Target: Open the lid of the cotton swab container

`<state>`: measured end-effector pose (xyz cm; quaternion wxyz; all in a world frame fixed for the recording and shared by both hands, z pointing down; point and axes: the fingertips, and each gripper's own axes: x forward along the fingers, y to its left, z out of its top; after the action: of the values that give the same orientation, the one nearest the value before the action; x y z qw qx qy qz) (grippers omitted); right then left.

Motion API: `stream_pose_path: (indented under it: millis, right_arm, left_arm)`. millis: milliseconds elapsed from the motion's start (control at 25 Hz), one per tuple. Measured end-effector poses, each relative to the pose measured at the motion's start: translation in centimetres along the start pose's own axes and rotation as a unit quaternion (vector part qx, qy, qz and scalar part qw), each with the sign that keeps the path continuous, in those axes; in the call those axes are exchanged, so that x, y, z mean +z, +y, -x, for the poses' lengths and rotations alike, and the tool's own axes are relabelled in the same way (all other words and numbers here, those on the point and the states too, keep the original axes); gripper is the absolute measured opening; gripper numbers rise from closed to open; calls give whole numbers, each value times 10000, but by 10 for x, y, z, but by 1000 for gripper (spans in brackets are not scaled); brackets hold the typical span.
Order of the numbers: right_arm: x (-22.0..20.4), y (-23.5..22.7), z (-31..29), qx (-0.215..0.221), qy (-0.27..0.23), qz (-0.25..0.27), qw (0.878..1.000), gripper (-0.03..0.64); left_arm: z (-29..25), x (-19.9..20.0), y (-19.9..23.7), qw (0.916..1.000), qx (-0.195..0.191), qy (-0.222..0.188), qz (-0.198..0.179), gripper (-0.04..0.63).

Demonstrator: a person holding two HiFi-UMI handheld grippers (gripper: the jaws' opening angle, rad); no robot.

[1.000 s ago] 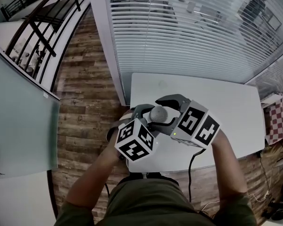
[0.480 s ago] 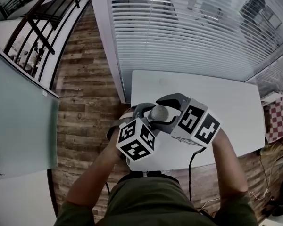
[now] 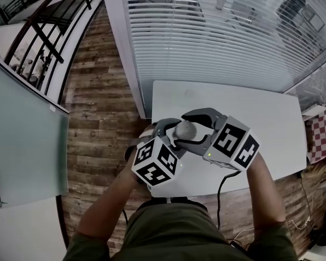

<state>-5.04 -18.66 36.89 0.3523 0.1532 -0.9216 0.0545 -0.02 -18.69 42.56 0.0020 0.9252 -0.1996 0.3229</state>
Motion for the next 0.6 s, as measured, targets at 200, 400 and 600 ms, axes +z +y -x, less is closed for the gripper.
stream_pose_path:
  millis: [200,400,600]
  right_arm:
    - [10,-3,8,11,-401,-90,9992,273]
    - [18,-5,12,11,-779,-171,9968,273]
    - [36,-10,29,-17,-1700,-371,9847,275]
  left_arm:
    - [3,5,2,9997,-66,-175,147,264]
    - [7,6,6,9996,-63,-195,207,264]
    - [13,9,12,9989,-76,-315,324,264]
